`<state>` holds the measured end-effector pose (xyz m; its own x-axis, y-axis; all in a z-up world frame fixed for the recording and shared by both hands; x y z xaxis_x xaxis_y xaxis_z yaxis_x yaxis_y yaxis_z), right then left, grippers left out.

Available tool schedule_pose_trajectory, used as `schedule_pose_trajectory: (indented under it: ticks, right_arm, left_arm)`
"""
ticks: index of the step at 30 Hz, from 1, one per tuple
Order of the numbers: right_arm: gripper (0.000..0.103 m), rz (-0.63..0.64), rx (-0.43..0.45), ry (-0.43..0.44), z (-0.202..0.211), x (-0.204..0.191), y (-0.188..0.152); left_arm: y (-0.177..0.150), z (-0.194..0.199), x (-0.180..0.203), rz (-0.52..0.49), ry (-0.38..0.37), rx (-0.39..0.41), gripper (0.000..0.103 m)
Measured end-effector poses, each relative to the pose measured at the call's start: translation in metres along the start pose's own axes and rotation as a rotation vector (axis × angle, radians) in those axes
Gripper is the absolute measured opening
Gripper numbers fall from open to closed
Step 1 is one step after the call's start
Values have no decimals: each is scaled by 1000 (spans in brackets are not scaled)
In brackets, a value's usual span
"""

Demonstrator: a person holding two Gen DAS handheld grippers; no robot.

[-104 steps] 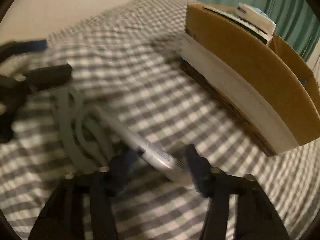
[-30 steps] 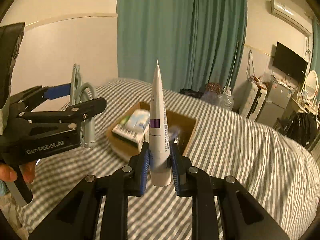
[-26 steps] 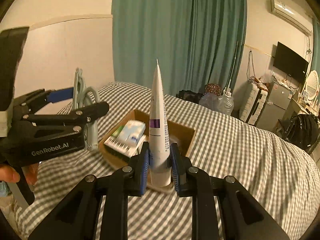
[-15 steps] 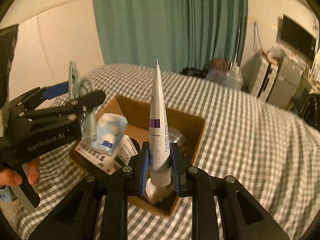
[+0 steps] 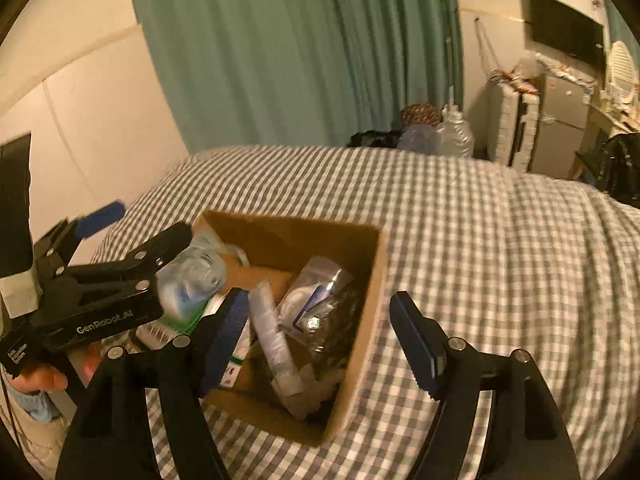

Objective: Organize objects

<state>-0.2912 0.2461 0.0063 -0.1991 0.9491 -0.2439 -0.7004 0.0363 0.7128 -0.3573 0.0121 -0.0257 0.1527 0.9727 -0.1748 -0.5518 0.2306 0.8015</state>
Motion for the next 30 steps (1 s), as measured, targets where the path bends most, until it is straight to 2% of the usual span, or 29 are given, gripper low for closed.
schedule_pose_trajectory:
  ticks: [4, 10, 14, 20, 22, 25, 30]
  right_arm:
    - [73, -5, 56, -8, 40, -6, 9]
    - [73, 37, 180, -38, 119, -25, 18]
    - [86, 70, 302, -84, 180, -46, 17]
    - [103, 132, 442, -135, 242, -60, -11]
    - [103, 133, 489, -140, 254, -61, -23]
    - [103, 117, 518, -145, 264, -61, -37]
    - [103, 119, 542, -139, 252, -49, -71]
  left_arm:
    - [15, 39, 0, 5, 7, 56, 103]
    - [29, 123, 6, 4, 7, 164, 103]
    - [26, 171, 7, 9, 5, 213, 103]
    - [-4, 221, 1, 52, -22, 261, 103]
    - [-18, 230, 2, 80, -21, 276, 103]
    - [-35, 236, 4, 108, 21, 307, 103]
    - [-78, 234, 6, 148, 68, 319, 103]
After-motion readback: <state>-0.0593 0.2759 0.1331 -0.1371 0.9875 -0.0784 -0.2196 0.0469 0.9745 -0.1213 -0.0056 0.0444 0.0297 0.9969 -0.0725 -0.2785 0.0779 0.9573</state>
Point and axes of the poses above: each gripper's, at about its wrist camera, not at the fingertips, and z roughly against the way its jaws point, x to its right, y to its top, the point moved 3 cm from there along -z, roughly the way its jaws point, and after that the axes turned 6 degrees about -z, right-handed, at the moved point
